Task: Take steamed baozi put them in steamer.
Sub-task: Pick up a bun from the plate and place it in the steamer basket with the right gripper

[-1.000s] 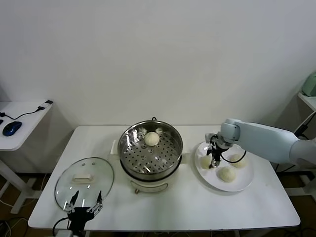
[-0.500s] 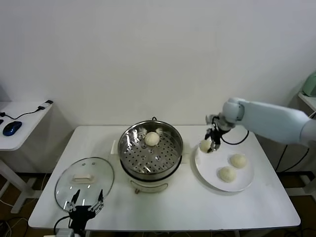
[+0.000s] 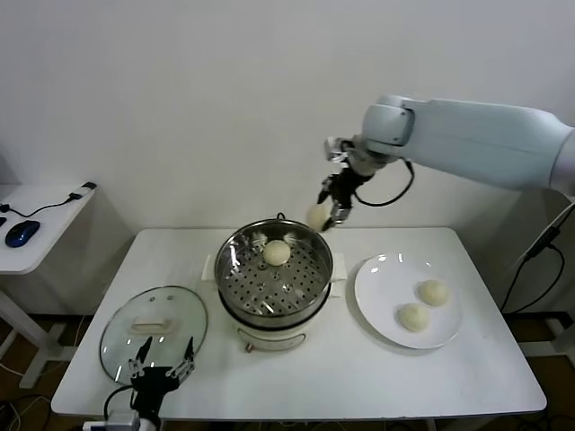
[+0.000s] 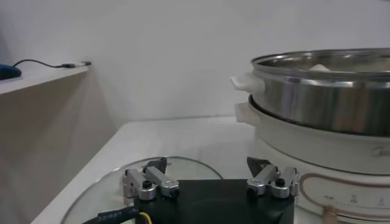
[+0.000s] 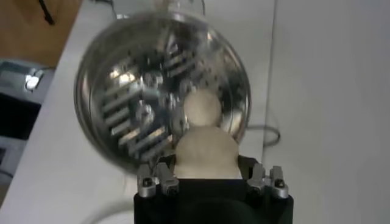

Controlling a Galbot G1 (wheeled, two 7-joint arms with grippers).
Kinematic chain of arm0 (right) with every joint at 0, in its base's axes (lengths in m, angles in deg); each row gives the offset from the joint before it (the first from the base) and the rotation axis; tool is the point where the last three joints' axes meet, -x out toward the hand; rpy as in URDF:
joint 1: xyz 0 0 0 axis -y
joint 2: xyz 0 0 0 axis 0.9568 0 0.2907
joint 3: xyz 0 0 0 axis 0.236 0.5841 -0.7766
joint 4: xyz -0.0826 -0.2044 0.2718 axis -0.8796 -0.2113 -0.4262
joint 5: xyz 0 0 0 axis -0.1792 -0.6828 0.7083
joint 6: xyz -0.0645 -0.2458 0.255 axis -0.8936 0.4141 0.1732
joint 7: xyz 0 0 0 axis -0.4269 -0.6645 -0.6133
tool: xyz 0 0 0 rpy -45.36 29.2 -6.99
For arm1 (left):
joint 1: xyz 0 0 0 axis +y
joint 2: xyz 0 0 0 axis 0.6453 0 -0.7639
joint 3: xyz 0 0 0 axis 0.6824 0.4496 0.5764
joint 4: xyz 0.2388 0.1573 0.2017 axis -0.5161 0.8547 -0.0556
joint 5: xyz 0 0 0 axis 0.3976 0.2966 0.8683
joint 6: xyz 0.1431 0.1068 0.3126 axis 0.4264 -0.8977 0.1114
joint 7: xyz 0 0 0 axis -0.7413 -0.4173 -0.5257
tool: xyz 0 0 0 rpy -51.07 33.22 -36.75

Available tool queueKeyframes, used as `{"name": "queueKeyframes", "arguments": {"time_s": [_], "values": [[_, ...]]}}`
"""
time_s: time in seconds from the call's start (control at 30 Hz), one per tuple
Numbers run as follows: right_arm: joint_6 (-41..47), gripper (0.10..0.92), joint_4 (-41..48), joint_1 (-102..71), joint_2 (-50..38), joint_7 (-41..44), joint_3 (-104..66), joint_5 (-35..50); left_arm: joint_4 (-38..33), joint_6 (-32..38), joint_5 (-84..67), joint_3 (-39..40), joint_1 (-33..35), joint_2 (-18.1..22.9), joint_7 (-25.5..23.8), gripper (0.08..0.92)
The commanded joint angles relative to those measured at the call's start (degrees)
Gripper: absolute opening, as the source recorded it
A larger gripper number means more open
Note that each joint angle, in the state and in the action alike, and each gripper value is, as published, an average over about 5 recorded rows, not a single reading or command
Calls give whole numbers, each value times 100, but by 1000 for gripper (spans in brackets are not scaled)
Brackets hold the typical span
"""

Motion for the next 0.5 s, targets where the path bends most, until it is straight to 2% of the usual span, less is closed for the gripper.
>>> {"name": "queueKeyframes", "arguments": {"time_s": [0.03, 0.5], "values": [[554, 679, -253, -509, 1192, -771, -235, 736, -5, -2, -3, 14, -1, -4, -1, 823], [743, 679, 683, -1828, 1625, -1081, -271, -104, 0, -27, -3, -22, -1, -36, -20, 823]]}}
